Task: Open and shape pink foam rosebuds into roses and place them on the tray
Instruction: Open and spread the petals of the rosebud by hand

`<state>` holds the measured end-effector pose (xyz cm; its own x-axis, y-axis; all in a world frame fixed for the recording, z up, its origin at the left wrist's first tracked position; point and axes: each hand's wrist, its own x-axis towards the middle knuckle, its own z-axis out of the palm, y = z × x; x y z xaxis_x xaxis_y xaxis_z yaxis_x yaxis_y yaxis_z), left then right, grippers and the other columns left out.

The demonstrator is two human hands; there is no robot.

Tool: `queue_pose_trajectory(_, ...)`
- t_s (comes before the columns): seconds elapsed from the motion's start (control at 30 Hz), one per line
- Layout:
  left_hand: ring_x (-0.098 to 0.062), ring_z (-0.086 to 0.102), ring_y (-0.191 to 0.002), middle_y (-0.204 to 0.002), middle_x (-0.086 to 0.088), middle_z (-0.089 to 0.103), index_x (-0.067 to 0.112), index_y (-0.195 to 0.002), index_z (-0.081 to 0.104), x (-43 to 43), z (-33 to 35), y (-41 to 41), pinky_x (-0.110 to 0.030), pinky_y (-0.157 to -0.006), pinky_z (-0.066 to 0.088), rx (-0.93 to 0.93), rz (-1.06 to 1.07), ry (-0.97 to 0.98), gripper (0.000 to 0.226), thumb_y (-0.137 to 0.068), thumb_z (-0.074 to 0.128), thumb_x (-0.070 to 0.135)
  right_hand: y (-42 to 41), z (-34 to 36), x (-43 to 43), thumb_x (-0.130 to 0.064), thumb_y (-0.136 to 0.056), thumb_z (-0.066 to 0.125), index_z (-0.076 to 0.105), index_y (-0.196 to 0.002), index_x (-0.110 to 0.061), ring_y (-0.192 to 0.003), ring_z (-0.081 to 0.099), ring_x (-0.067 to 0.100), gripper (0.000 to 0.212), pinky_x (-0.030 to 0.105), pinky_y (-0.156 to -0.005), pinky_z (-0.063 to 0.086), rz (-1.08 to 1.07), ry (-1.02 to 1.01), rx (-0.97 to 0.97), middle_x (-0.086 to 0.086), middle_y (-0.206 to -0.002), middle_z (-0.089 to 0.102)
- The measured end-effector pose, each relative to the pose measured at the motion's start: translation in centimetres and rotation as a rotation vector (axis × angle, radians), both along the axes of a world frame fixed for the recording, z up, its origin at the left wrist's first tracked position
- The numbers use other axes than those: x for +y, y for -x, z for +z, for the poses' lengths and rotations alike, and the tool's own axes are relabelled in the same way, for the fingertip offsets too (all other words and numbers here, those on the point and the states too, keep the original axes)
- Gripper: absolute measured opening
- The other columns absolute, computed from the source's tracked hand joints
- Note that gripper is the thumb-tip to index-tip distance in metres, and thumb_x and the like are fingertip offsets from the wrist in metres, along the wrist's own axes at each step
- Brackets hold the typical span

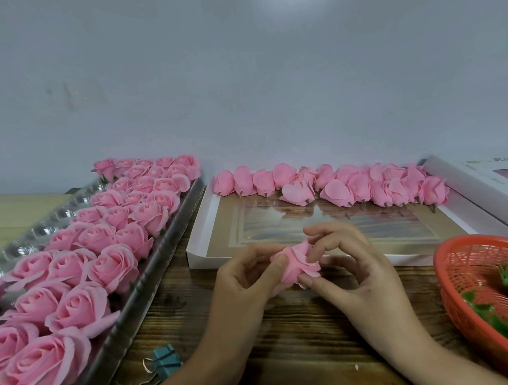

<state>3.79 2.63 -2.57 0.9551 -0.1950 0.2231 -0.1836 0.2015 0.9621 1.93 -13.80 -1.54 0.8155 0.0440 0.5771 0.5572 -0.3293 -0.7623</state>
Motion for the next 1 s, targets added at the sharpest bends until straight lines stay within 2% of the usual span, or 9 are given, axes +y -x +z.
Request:
queue_pose_trajectory(0.07, -0.019, 0.067, -0.098, -0.099, -0.004, 0.071, 0.018, -0.095, 0.071, -0.02, -0.04, 0.01, -0.031, -0.082, 0.056, 0.007, -0.004, 0.01, 0.017, -0.081, 0.066, 0.026, 0.02, 0.06, 0.0, -0.007, -0.073, 0.084, 0.064, -0.081, -0.025, -0.118, 0.058, 0.018, 0.028, 0.02, -0.085, 0.05, -0.019, 0.011, -0.007, -0.012, -0.118, 0.06)
queue_pose_trajectory(0.2, -0.021, 0.067, -0.097, -0.098, -0.006, 0.071, 0.014, -0.094, 0.071, 0.06, -0.06, 0.01, -0.028, -0.078, 0.057, 0.04, -0.016, 0.043, 0.014, -0.084, 0.064, 0.02, 0.24, 0.37, 0.1, -0.013, -0.073, 0.08, 0.067, -0.08, -0.024, -0.117, 0.059, 0.015, 0.018, 0.014, -0.084, 0.048, -0.027, 0.017, -0.048, -0.017, -0.12, 0.058)
queue_pose_trajectory(0.3, -0.021, 0.068, -0.093, -0.096, -0.008, 0.071, 0.011, -0.091, 0.07, -0.03, 0.09, 0.04, -0.026, -0.074, 0.057, 0.038, -0.017, 0.058, 0.012, -0.085, 0.063, 0.017, 0.31, 0.4, 0.08, -0.009, -0.072, 0.081, 0.071, -0.078, -0.022, -0.115, 0.059, 0.007, 0.017, 0.009, -0.086, 0.045, -0.029, 0.026, -0.054, -0.016, -0.119, 0.059)
queue_pose_trajectory(0.4, -0.02, 0.069, -0.089, -0.092, -0.009, 0.071, 0.007, -0.091, 0.069, -0.1, 0.2, 0.17, -0.023, -0.071, 0.056, 0.022, -0.021, 0.074, 0.013, -0.085, 0.062, 0.016, 0.34, 0.42, 0.13, -0.02, -0.071, 0.078, 0.074, -0.075, -0.022, -0.114, 0.059, 0.008, 0.006, 0.01, -0.087, 0.045, -0.007, 0.021, -0.024, -0.018, -0.12, 0.058)
queue_pose_trajectory(0.57, -0.018, 0.069, -0.087, -0.09, -0.005, 0.071, 0.017, -0.09, 0.069, -0.05, 0.24, 0.23, -0.024, -0.072, 0.055, -0.041, -0.01, -0.006, 0.011, -0.085, 0.062, 0.023, 0.26, 0.44, 0.12, -0.022, -0.073, 0.08, 0.075, -0.074, -0.024, -0.117, 0.058, 0.005, 0.005, 0.008, -0.088, 0.043, -0.001, 0.049, -0.041, -0.014, -0.118, 0.061)
queue_pose_trajectory(0.73, -0.014, 0.069, -0.087, -0.09, -0.001, 0.073, 0.025, -0.089, 0.069, -0.13, 0.4, 0.47, -0.02, -0.072, 0.054, -0.096, 0.006, -0.031, 0.009, -0.082, 0.064, 0.028, 0.09, 0.39, -0.02, -0.024, -0.075, 0.077, 0.073, -0.075, -0.026, -0.106, 0.06, 0.014, 0.004, 0.019, -0.087, 0.044, -0.064, 0.133, -0.089, -0.013, -0.104, 0.066)
queue_pose_trajectory(1.0, -0.014, 0.069, -0.092, -0.093, -0.002, 0.073, 0.023, -0.085, 0.07, -0.34, 0.86, 0.69, -0.016, -0.075, 0.052, -0.151, -0.02, 0.006, 0.009, -0.078, 0.065, 0.022, 0.19, 0.51, 0.01, -0.024, -0.077, 0.077, 0.069, -0.075, -0.027, -0.094, 0.06, 0.014, 0.009, 0.019, -0.08, 0.043, -0.093, 0.159, -0.134, -0.014, -0.087, 0.067)
